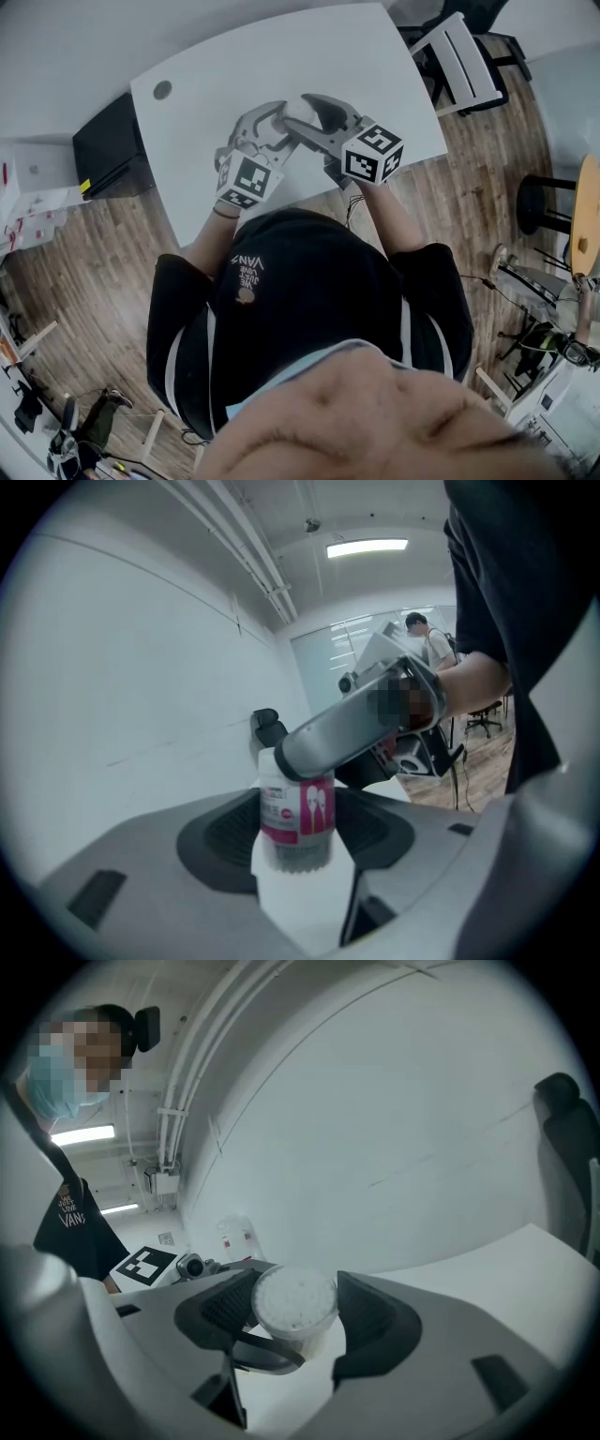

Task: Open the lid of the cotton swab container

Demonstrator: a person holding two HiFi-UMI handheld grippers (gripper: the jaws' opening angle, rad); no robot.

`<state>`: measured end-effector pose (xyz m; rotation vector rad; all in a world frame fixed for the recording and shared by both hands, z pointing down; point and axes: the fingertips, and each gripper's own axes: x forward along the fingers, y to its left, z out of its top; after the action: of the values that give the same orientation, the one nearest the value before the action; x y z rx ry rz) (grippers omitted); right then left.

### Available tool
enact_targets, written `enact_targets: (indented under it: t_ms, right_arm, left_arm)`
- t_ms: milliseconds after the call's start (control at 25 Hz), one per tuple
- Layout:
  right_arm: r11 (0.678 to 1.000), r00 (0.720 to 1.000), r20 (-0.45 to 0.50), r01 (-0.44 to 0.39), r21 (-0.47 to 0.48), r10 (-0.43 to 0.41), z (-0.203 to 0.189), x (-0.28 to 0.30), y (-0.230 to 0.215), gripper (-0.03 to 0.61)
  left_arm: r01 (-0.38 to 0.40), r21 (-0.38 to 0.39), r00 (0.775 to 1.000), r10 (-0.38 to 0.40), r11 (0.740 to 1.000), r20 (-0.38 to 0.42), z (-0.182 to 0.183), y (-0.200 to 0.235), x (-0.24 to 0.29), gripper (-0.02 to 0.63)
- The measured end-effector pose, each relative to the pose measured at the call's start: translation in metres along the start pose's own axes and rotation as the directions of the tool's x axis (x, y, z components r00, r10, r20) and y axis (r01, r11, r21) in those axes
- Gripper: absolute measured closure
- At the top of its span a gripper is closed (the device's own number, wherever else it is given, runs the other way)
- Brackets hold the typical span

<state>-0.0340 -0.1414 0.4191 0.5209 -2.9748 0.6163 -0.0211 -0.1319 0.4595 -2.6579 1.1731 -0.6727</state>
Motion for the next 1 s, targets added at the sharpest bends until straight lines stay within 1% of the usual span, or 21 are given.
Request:
enact_targets:
  t_ms: [160,320,480,640,720,800,1000]
  right_arm:
    - [1.000,1.000,-0.016,0.004,-0.021,-0.004,-0.002,0.001,-0.002,0.296]
    - [1.000,1.000,-0.027,-0.008,0.014,0.009,-0.003,0.001,-0.005,0.299]
    - [0.995,0.999,-0.016,-0.029,0.094,0.031,-0.003,-0.002,-0.007,0.301]
    - [0.989,0.999,-0.008,-0.045,0.139,0.047,-0.003,-0.004,-0.009,0.302]
    - [0.977,0.998,0.022,-0.069,0.200,0.066,-0.001,-0.005,-0.009,0.302]
    - [0.956,0.994,0.059,-0.103,0.275,0.090,0.004,-0.007,-0.011,0.305]
    - [0.940,0.990,0.082,-0.134,0.314,0.114,0.010,-0.006,-0.009,0.305]
  left_arm:
    - [-0.004,0.002,1.000,0.004,1.000,-0.015,-0.002,0.000,0.002,0.362]
    - [0.000,0.004,1.000,0.000,1.000,-0.017,-0.004,0.000,0.003,0.362]
    - [0.011,-0.001,1.000,-0.011,1.000,-0.002,-0.001,-0.002,0.003,0.362]
    - [0.020,-0.003,1.000,-0.020,1.000,0.002,0.000,-0.004,0.003,0.364]
    - [0.021,-0.006,1.000,-0.021,1.000,0.006,-0.001,-0.003,0.002,0.365]
    - [0.019,-0.015,1.000,-0.019,1.000,0.012,-0.002,-0.002,0.002,0.370]
    - [0.014,-0.034,0.999,-0.013,0.999,0.033,0.000,0.000,0.000,0.370]
